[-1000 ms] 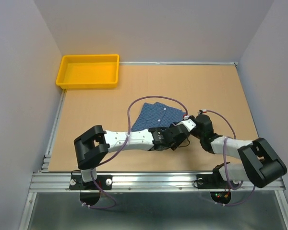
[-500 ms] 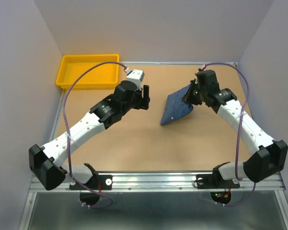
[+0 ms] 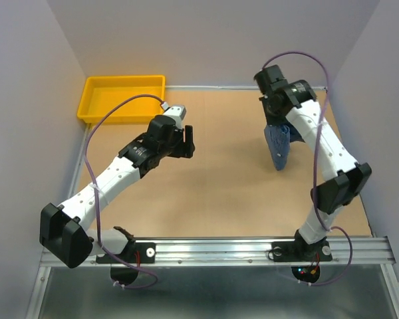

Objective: Fold and stack the long sleeve shirts
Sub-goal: Fold the shirt

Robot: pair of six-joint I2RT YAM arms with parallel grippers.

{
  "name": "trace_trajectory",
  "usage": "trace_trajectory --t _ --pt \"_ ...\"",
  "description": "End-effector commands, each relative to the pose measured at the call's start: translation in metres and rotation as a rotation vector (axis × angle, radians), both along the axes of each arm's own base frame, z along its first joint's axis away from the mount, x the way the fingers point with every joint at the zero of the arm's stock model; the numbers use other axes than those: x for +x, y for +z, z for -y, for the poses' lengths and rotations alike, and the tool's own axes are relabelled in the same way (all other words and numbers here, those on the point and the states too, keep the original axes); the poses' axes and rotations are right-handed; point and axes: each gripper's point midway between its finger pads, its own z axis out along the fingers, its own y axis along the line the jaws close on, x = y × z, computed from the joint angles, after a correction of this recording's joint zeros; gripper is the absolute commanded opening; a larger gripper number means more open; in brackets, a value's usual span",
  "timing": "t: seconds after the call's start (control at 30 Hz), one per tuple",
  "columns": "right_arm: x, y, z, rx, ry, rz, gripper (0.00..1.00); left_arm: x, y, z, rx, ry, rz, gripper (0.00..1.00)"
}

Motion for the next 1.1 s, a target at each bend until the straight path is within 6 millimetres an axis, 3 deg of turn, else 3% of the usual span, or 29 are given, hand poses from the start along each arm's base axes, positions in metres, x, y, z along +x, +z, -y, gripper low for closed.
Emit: trace_trajectory --t 0.0,0.07,0.1,0.13,0.17,0.2,0.23,0.27,0.33,0.37,0.5,0.57,0.63,0.77,0.8,0.9,1.0,1.07 --pt "-0.003 -0.026 -0.042 -0.220 0.140 -0.108 0.00 -0.014 -0.003 0.000 -0.061 -0.019 -0.037 0.73" --pt "-0.002 -0.047 -0.076 -0.276 0.179 -0.120 0.00 -0.018 -0.014 -0.007 -0.059 0.010 -0.067 0.73" --pt "-0.010 -0.058 -0.106 -0.297 0.219 -0.114 0.00 -0.022 -0.024 -0.013 -0.066 0.036 -0.093 0.73" --pt "-0.011 -0.092 -0.125 -0.339 0.248 -0.179 0.01 -0.025 -0.027 -0.016 -0.076 0.054 -0.106 0.73" --pt "-0.023 -0.108 -0.149 -0.373 0.302 -0.194 0.01 -0.030 -0.040 -0.022 -0.083 0.085 -0.139 0.73" --pt "-0.028 -0.143 -0.160 -0.429 0.322 -0.255 0.01 -0.035 -0.040 -0.026 -0.102 0.104 -0.142 0.73" --pt "-0.035 -0.158 -0.170 -0.450 0.346 -0.280 0.01 -0.039 -0.045 -0.030 -0.112 0.123 -0.153 0.73" --pt "-0.041 -0.172 -0.180 -0.457 0.364 -0.300 0.01 -0.048 -0.061 -0.036 -0.107 0.141 -0.189 0.73" --pt "-0.056 -0.205 -0.201 -0.481 0.402 -0.353 0.01 -0.059 -0.064 -0.042 -0.163 0.194 -0.203 0.73" --pt "-0.059 -0.211 -0.209 -0.465 0.410 -0.361 0.00 -0.070 -0.080 -0.048 -0.164 0.220 -0.239 0.73" --pt "-0.079 -0.231 -0.228 -0.460 0.467 -0.403 0.01 -0.091 -0.077 -0.069 -0.281 0.326 -0.195 0.73" --pt "-0.093 -0.238 -0.234 -0.426 0.485 -0.441 0.01 -0.100 -0.073 -0.070 -0.354 0.356 -0.198 0.73" --pt "-0.098 -0.242 -0.241 -0.379 0.503 -0.445 0.05 -0.105 -0.057 -0.075 -0.434 0.380 -0.155 0.73" --pt "-0.109 -0.234 -0.256 -0.261 0.543 -0.445 0.34 -0.109 -0.048 -0.089 -0.498 0.454 -0.115 0.73" --pt "-0.113 -0.232 -0.261 -0.218 0.561 -0.461 0.54 -0.109 -0.046 -0.090 -0.512 0.467 -0.110 0.74" --pt "-0.122 -0.215 -0.272 -0.122 0.614 -0.462 0.79 -0.110 -0.044 -0.089 -0.532 0.472 -0.116 0.77" --pt "-0.126 -0.185 -0.285 -0.004 0.671 -0.410 0.86 -0.110 -0.045 -0.086 -0.536 0.464 -0.132 0.78" --pt "-0.132 -0.155 -0.291 0.098 0.713 -0.372 0.87 -0.109 -0.045 -0.084 -0.542 0.457 -0.133 0.78"
